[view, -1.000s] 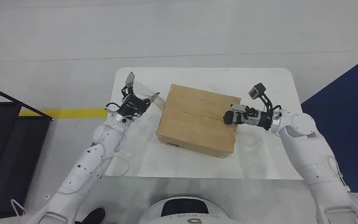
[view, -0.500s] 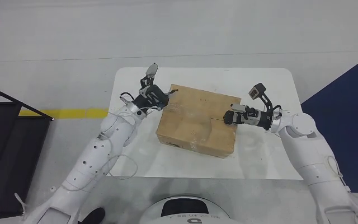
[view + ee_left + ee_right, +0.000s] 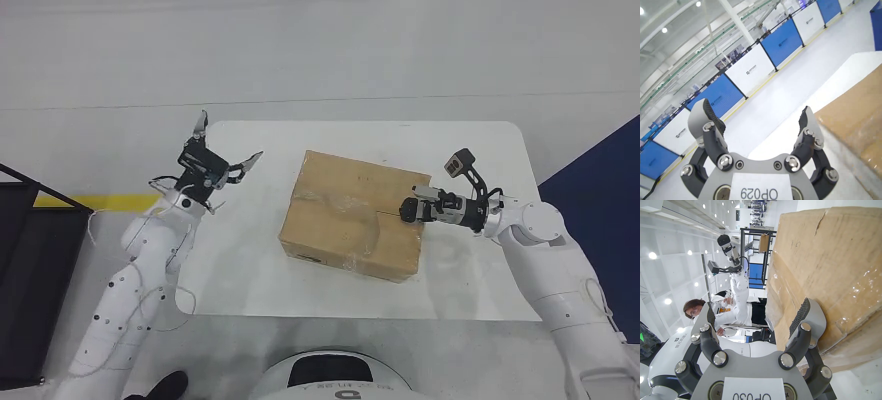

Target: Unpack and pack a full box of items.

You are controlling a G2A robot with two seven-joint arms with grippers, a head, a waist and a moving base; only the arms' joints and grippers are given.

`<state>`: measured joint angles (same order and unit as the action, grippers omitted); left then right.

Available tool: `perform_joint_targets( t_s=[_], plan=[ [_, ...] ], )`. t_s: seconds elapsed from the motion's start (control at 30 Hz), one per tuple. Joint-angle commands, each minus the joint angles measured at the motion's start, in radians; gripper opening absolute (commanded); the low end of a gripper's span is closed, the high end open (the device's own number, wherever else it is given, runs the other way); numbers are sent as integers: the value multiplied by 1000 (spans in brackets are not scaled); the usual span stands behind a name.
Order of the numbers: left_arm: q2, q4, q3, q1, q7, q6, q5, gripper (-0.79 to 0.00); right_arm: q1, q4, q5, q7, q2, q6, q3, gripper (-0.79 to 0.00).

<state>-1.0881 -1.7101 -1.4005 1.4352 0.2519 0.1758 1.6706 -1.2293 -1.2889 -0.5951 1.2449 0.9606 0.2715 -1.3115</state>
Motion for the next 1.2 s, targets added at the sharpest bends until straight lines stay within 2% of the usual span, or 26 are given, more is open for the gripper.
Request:
perform_joint_targets(
  t_s=[0.0,0.1,0.2,0.53,0.77,1.03,1.17],
  plan=[
    [2,26,-12,14,-13,34,-4,0,0,0,0,0,0,0,0,0],
    [-1,87,32,-14,-34,84,21,0,0,0,0,0,0,0,0,0],
    [-13,136,93,-67,-78,89,24,0,0,0,0,0,0,0,0,0],
    [-46,217,265,-196,-148,127,80,0,0,0,0,0,0,0,0,0],
    [-63,259,305,-259,-164,140,49,0,0,0,0,0,0,0,0,0],
    [-66,234,320,-258,-149,170,62,0,0,0,0,0,0,0,0,0],
    [-70,257,334,-271,-165,185,71,0,0,0,0,0,0,0,0,0]
  ],
)
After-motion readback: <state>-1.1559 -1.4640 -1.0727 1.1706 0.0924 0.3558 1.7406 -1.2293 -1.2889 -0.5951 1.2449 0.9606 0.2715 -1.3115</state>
